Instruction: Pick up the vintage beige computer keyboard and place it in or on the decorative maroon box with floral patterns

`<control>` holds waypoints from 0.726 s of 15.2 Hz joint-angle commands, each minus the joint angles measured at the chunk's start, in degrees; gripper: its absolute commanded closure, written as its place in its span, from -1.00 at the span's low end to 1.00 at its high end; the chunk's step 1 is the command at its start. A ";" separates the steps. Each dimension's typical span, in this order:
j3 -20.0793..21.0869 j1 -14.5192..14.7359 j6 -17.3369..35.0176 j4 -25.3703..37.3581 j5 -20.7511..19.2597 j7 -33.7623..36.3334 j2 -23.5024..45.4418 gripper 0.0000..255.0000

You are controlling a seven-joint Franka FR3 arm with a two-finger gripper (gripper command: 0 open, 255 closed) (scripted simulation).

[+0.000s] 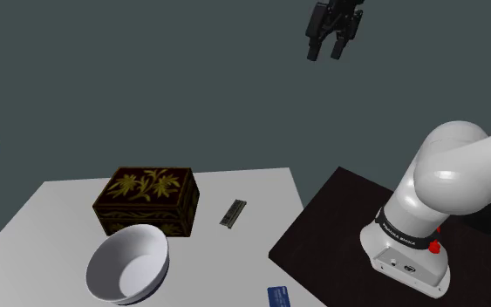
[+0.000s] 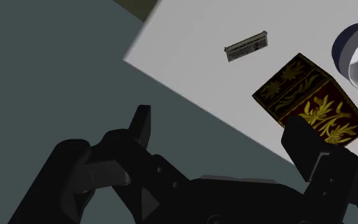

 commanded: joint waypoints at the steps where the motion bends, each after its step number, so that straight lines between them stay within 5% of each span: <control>1: 0.00 0.00 0.00 0.00 0.00 0.00 0.00 -1.00; 11: 13.85 -2.06 16.04 -15.87 4.86 20.45 -0.46 -1.00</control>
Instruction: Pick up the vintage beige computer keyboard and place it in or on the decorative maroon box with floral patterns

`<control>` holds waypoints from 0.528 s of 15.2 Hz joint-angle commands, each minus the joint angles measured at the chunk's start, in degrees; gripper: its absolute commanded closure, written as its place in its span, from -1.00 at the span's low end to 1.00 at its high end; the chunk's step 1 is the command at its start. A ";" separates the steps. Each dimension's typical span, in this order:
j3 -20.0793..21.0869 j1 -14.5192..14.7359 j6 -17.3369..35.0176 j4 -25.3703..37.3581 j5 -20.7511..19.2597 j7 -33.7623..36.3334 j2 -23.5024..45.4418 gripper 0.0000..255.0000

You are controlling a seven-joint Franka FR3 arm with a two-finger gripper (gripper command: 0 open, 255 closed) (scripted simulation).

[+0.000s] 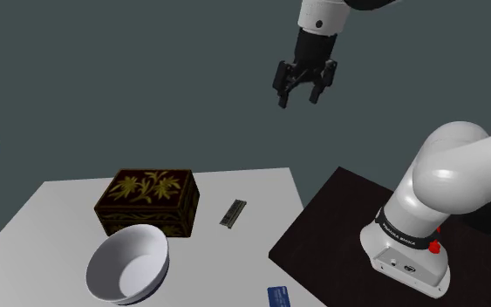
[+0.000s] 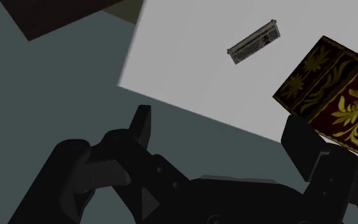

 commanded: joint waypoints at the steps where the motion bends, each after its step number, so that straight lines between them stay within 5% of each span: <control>1: 2.99 -0.26 3.67 -2.91 1.12 4.39 0.64 -1.00; 8: 14.06 -2.12 16.46 -7.41 3.87 19.66 9.25 -1.00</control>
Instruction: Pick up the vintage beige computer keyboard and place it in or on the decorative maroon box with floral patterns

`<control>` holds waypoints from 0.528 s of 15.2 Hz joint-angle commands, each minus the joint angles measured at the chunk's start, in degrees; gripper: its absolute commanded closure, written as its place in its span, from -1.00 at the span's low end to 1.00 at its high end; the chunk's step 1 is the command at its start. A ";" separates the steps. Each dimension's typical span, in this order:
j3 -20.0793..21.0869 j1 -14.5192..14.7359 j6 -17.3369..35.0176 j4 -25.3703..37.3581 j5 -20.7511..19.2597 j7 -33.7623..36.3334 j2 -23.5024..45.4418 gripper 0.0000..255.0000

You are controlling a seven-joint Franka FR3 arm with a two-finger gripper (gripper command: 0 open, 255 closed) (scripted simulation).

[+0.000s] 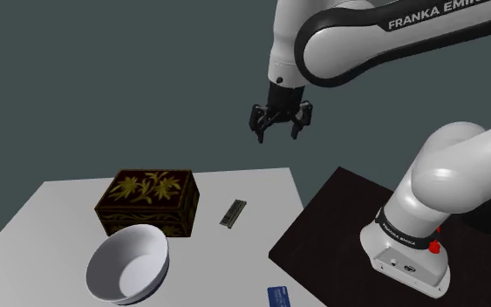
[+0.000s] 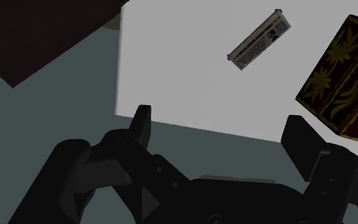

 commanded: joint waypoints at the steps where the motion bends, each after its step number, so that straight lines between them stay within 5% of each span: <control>1: 3.49 -0.90 4.51 -0.97 0.47 4.82 3.61 -1.00; 8: 16.12 -7.69 17.46 0.48 -3.87 23.67 19.62 -1.00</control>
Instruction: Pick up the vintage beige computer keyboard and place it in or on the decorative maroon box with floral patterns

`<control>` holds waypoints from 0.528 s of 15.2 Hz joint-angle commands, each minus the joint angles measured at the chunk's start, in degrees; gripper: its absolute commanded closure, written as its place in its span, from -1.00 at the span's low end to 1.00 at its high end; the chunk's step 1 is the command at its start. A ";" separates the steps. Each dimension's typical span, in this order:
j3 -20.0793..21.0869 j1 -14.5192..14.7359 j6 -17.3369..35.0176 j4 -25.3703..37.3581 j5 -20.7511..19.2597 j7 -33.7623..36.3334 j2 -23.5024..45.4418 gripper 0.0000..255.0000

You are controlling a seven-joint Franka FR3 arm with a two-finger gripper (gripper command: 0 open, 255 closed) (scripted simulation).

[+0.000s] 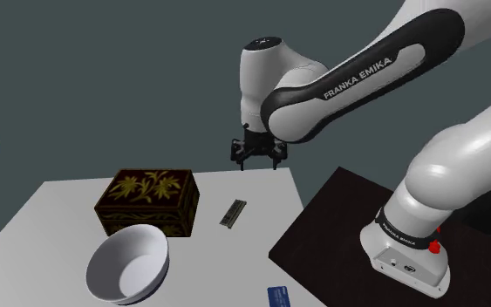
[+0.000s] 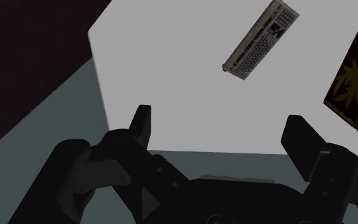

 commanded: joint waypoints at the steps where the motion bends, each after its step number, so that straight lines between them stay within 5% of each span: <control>1: 4.03 -2.75 3.62 1.18 -3.03 7.01 5.60 -1.00; 4: 9.47 -7.81 7.85 3.66 -12.00 19.38 15.09 -1.00; 6: 11.66 -10.44 9.41 6.02 -21.33 29.79 22.58 -1.00; 8: 10.60 -10.01 9.58 9.01 -31.37 40.44 30.36 -1.00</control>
